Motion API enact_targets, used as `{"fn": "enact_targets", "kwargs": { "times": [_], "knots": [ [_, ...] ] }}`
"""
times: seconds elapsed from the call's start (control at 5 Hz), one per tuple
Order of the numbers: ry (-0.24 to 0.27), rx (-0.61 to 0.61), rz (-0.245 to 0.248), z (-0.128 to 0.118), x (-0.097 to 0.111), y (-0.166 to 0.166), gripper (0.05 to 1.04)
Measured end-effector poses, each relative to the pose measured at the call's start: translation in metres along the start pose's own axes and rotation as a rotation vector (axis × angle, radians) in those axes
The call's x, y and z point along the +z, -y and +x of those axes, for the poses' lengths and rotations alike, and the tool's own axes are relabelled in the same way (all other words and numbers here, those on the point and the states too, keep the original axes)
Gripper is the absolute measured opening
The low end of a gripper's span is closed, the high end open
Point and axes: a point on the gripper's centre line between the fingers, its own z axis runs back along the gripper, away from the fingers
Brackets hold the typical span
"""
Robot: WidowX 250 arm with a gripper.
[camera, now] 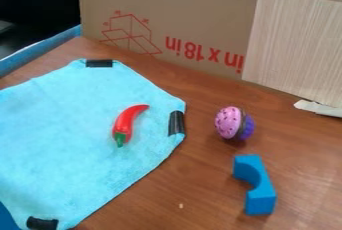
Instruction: Wrap something in it
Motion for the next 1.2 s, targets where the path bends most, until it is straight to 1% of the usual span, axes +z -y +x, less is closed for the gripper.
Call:
{"fn": "enact_targets", "kwargs": {
  "times": [0.2,0.4,0.6,0.8,1.0,1.2],
  "knots": [
    [0.001,-0.001,0.009,-0.007,-0.003,-0.006,1.001],
    [0.02,-0.009,0.043,-0.009,-0.009,-0.011,1.001],
    [0.029,-0.013,0.091,-0.014,-0.02,-0.016,0.951],
    [0.042,0.0,0.118,-0.012,-0.024,-0.019,0.678],
    [0.048,0.016,0.108,-0.011,-0.025,-0.017,0.392],
    [0.033,0.018,0.075,-0.014,-0.024,-0.011,0.181]
  ]
}}
